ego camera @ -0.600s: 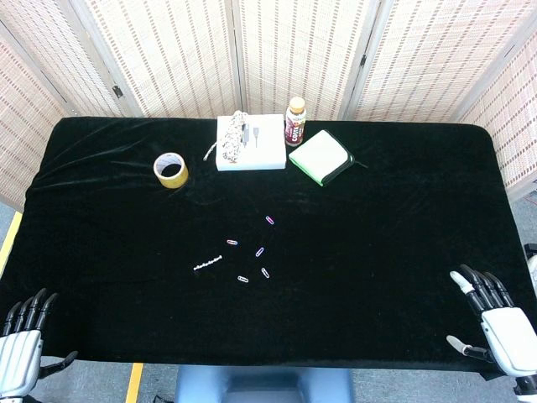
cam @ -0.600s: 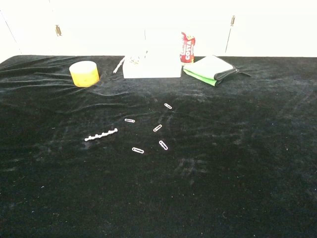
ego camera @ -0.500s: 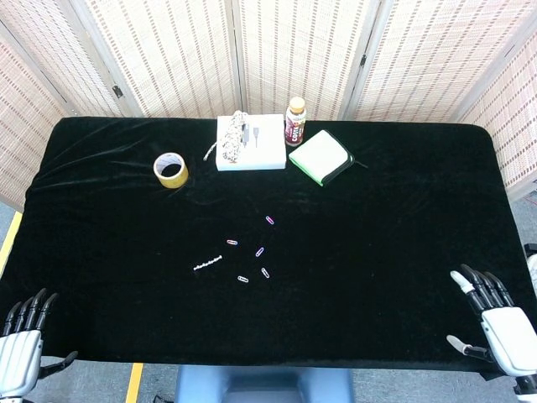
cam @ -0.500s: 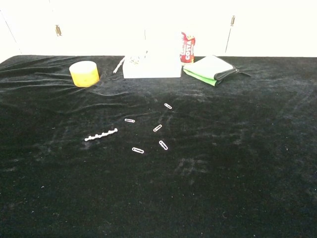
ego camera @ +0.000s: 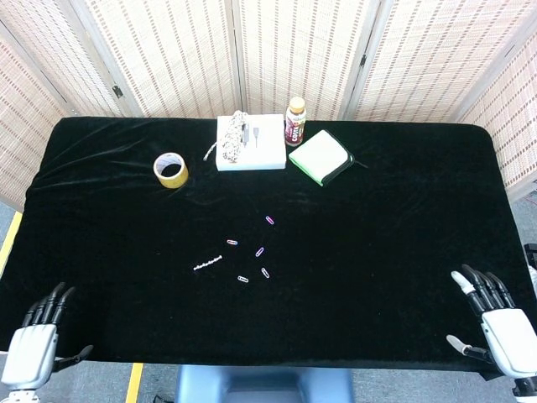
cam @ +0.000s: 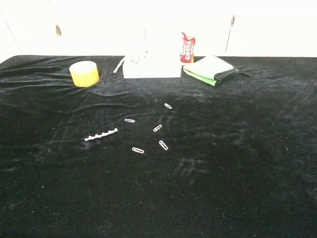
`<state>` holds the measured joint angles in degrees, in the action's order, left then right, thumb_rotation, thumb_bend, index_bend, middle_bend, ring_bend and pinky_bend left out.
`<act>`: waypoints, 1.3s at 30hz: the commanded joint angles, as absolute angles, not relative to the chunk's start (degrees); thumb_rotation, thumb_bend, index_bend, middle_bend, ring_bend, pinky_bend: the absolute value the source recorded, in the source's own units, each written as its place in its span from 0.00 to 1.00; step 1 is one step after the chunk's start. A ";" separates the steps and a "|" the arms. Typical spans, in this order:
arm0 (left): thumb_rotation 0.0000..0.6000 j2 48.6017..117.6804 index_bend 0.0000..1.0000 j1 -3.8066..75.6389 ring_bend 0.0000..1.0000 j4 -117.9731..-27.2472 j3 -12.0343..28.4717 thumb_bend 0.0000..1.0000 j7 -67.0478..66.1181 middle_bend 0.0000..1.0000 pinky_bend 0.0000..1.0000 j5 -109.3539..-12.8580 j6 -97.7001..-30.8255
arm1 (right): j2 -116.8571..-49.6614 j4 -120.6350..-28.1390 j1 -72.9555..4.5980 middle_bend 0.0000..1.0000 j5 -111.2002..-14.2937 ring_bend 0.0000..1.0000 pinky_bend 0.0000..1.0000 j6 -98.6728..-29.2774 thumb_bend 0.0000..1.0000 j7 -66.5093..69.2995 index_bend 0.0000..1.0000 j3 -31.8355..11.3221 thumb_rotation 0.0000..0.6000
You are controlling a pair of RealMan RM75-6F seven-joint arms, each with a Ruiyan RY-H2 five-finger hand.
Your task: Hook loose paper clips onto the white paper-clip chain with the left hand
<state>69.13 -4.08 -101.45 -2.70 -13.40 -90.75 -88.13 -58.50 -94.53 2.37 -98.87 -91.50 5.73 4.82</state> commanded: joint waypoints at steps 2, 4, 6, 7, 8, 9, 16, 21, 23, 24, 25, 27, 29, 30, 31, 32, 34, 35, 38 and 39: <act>1.00 70.71 0.10 0.61 0.55 -105.11 0.42 0.13 -20.62 0.36 0.61 -84.18 -80.52 | -60.14 -94.08 4.34 0.00 -99.54 0.00 0.00 -96.01 0.01 3.23 0.00 3.84 1.00; 1.00 72.44 0.20 2.40 0.75 -105.36 2.70 0.13 -21.33 0.56 0.77 -81.73 -79.09 | -59.80 -93.56 4.63 0.00 -100.43 0.00 0.00 -97.05 0.01 4.98 0.00 4.12 1.00; 1.00 74.56 0.32 4.38 0.93 -105.61 5.01 0.14 -22.52 0.82 0.93 -78.18 -77.24 | -59.31 -92.78 4.78 0.00 -100.59 0.00 0.00 -98.16 0.01 7.28 0.00 3.91 1.00; 1.00 75.43 0.40 5.59 0.99 -105.93 6.08 0.14 -23.59 0.94 0.99 -75.98 -75.88 | -59.13 -92.23 4.75 0.00 -100.49 0.00 0.00 -98.70 0.01 8.40 0.00 3.56 1.00; 1.00 76.27 0.43 6.42 1.00 -106.06 7.06 0.14 -24.31 0.98 1.00 -74.29 -75.26 | -59.05 -91.91 4.71 0.00 -100.22 0.00 0.00 -99.00 0.01 9.35 0.00 3.29 1.00; 1.00 77.36 0.47 7.17 1.00 -106.06 8.11 0.14 -24.81 1.00 1.00 -72.58 -74.95 | -58.97 -91.63 4.67 0.00 -99.84 0.00 0.00 -99.15 0.01 10.24 0.00 3.03 1.00; 1.00 86.74 0.56 12.38 1.00 -103.99 14.77 0.28 -26.52 1.00 1.00 -61.99 -74.86 | -57.65 -90.56 3.59 0.00 -97.05 0.00 0.00 -97.81 0.01 15.97 0.00 1.59 1.00; 1.00 93.04 0.58 16.35 1.00 -99.60 18.29 0.29 -27.97 1.00 1.00 -56.73 -75.29 | -56.76 -88.61 3.25 0.00 -96.88 0.00 0.00 -98.44 0.01 21.74 0.00 1.09 1.00; 1.00 94.72 0.58 18.05 1.00 -97.95 19.51 0.29 -28.92 1.00 1.00 -53.61 -74.39 | -56.42 -87.66 3.22 0.00 -96.58 0.00 0.00 -98.60 0.01 24.27 0.00 0.97 1.00; 1.00 95.33 0.57 18.71 1.00 -97.50 19.86 0.29 -29.29 1.00 1.00 -52.45 -74.01 | -56.30 -87.25 3.21 0.00 -96.38 0.00 0.00 -98.69 0.01 25.26 0.00 0.86 1.00; 1.00 96.02 0.57 19.51 1.00 -97.15 20.11 0.29 -29.85 1.00 1.00 -51.13 -73.61 | -56.15 -86.76 3.22 0.00 -96.06 0.00 0.00 -98.75 0.01 26.47 0.00 0.72 1.00; 1.00 97.16 0.56 20.60 1.00 -96.62 20.34 0.29 -30.51 1.00 1.00 -49.83 -73.50 | -55.94 -86.12 3.28 0.00 -95.63 0.00 0.00 -98.78 0.01 28.14 0.00 0.62 1.00; 1.00 98.54 0.55 21.86 1.00 -95.69 20.44 0.29 -31.50 1.00 1.00 -48.52 -73.53 | -55.71 -85.45 3.37 0.00 -95.39 0.00 0.00 -98.94 0.01 29.89 0.00 0.54 1.00; 1.00 99.11 0.55 22.40 1.00 -95.28 20.58 0.29 -31.82 1.00 1.00 -47.91 -73.49 | -55.64 -85.17 3.45 0.00 -95.40 0.00 0.00 -99.12 0.01 30.50 0.00 0.55 1.00; 1.00 99.66 0.55 22.93 1.00 -94.87 20.73 0.29 -32.07 1.00 1.00 -47.41 -73.49 | -55.59 -84.91 3.54 0.00 -95.46 0.00 0.00 -99.33 0.01 31.05 0.00 0.56 1.00; 1.00 100.33 0.54 23.60 1.00 -94.40 20.84 0.29 -32.37 1.00 1.00 -46.90 -73.47 | -55.52 -84.60 3.65 0.00 -95.48 0.00 0.00 -99.50 0.01 31.72 0.00 0.60 1.00; 1.00 101.24 0.54 24.50 1.00 -93.82 20.91 0.29 -32.68 1.00 1.00 -46.29 -73.43 | -55.41 -84.29 3.80 0.00 -95.38 0.00 0.00 -99.72 0.01 32.68 0.00 0.60 1.00; 1.00 101.79 0.54 25.06 1.00 -93.44 20.89 0.29 -32.87 1.00 1.00 -45.88 -73.34 | -55.39 -84.05 3.90 0.00 -95.38 0.00 0.00 -99.99 0.01 33.16 0.00 0.54 1.00; 1.00 103.13 0.54 26.37 1.00 -92.32 20.95 0.29 -33.18 1.00 1.00 -44.95 -73.15 | -55.39 -83.34 4.10 0.00 -95.38 0.00 0.00 -100.36 0.01 34.31 0.00 0.54 1.00; 1.00 103.49 0.54 26.69 1.00 -92.09 21.04 0.29 -33.08 1.00 1.00 -44.65 -73.08 | -55.37 -83.17 4.16 0.00 -95.29 0.00 0.00 -100.33 0.01 34.65 0.00 0.56 1.00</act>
<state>103.07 26.29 -92.41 20.93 -33.04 -45.04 -73.21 -55.40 -83.39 4.06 -95.37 -100.26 34.37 0.56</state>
